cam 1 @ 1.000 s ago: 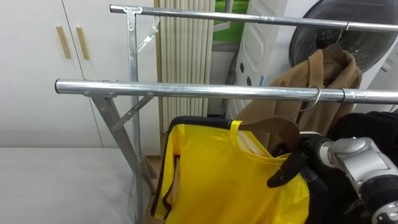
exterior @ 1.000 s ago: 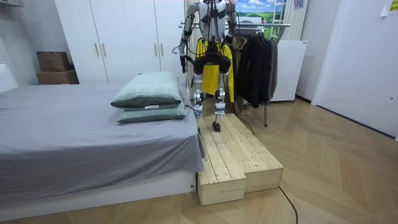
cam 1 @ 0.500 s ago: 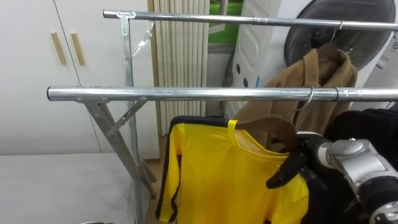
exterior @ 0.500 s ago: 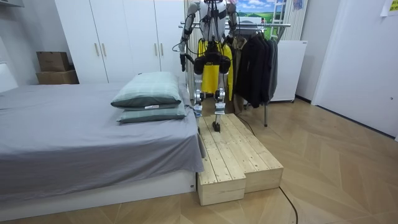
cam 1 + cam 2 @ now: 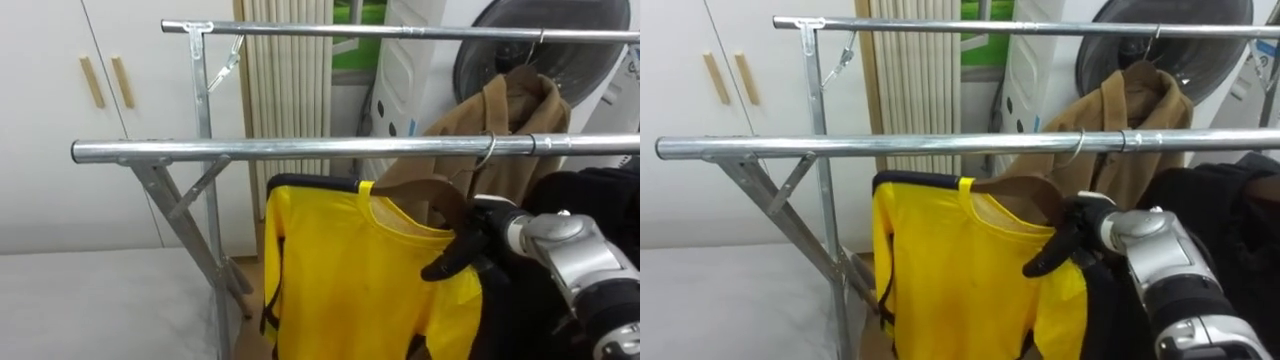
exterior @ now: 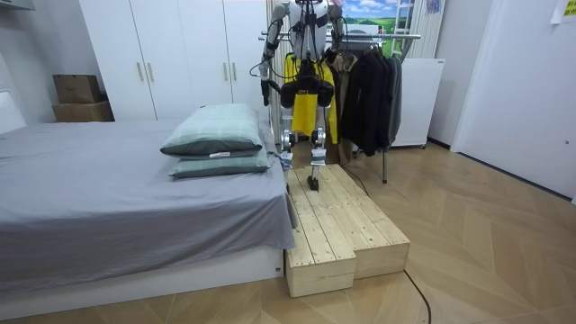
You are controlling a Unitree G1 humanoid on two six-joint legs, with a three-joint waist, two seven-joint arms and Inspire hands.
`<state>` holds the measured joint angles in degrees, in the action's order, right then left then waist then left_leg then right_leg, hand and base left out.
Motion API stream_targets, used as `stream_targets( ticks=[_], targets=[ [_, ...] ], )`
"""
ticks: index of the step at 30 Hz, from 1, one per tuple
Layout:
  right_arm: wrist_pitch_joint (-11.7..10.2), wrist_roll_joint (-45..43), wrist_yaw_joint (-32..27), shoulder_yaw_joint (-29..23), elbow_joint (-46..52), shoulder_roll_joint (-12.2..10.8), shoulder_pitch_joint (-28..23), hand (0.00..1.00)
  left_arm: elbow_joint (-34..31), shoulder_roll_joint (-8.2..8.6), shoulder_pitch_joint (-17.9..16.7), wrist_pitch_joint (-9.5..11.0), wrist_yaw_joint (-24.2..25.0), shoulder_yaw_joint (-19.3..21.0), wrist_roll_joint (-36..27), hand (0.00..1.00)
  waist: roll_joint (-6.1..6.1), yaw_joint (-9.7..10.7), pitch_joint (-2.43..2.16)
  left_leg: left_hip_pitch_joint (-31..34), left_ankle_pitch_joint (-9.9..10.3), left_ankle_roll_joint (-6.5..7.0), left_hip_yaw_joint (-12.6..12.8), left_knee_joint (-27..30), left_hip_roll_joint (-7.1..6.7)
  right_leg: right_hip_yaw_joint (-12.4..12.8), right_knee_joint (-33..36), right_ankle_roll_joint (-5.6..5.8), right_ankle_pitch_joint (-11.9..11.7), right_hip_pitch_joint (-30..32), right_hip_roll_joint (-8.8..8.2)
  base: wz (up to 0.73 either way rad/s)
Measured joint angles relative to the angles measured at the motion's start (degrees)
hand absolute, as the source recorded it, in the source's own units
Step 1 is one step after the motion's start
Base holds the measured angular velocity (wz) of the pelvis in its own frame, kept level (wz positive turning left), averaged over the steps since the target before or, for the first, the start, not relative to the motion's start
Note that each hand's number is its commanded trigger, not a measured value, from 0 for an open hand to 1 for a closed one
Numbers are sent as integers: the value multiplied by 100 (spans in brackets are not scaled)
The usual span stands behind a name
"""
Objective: Hang clothes
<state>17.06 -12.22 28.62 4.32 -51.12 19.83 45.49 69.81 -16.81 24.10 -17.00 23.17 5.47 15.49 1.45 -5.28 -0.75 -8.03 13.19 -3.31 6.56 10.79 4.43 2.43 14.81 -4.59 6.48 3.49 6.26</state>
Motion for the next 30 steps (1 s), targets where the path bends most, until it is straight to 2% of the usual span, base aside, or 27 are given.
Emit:
stream_targets(
  ticks=[8, 12, 16, 20, 24, 30],
  targets=[
    [0, 1311, -401, -16, 1031, 0, -86, 0, 0, 0, -10, 82, -51, 2, 32, 0, 8, 8, -5, 29, 0, 0, 65, 1, 19, 11, 61, 0, 0, 46, 4, -2],
    [1, 1639, -700, -14, 1596, 0, -376, 0, -12, -1, -142, 157, -253, 3, 8, 0, 10, 7, -7, 23, 0, -1, 66, -4, 18, 13, 59, 0, 0, 38, 3, 0],
    [0, 1646, -760, -54, 2156, 1, -784, 0, -59, 0, -413, 209, -340, 27, 32, 0, 11, 13, -7, 9, 1, 0, 85, -13, 13, 36, 62, 0, 0, 38, 3, 0],
    [0, 1641, -760, -157, 2235, 19, -859, 0, -139, 0, -558, 251, -332, 160, 48, 0, 11, 71, -7, 28, 0, 0, 83, -9, 8, 21, 57, 2, 1, 49, -5, 2],
    [-1, 1641, -758, -353, 2235, 94, -865, 0, -469, 1, -853, 349, -261, 296, 152, 0, 12, 121, -7, 38, 1, 0, 80, -9, 5, 38, 7, -1, -3, 47, -10, 1],
    [-4, 1647, -772, -442, 2234, 157, -879, 0, -470, 1, -874, 360, -235, 521, 145, 0, 14, 180, -9, 44, 0, 0, 82, -7, 12, 13, -14, -8, -27, 18, -6, 0]
  ],
)
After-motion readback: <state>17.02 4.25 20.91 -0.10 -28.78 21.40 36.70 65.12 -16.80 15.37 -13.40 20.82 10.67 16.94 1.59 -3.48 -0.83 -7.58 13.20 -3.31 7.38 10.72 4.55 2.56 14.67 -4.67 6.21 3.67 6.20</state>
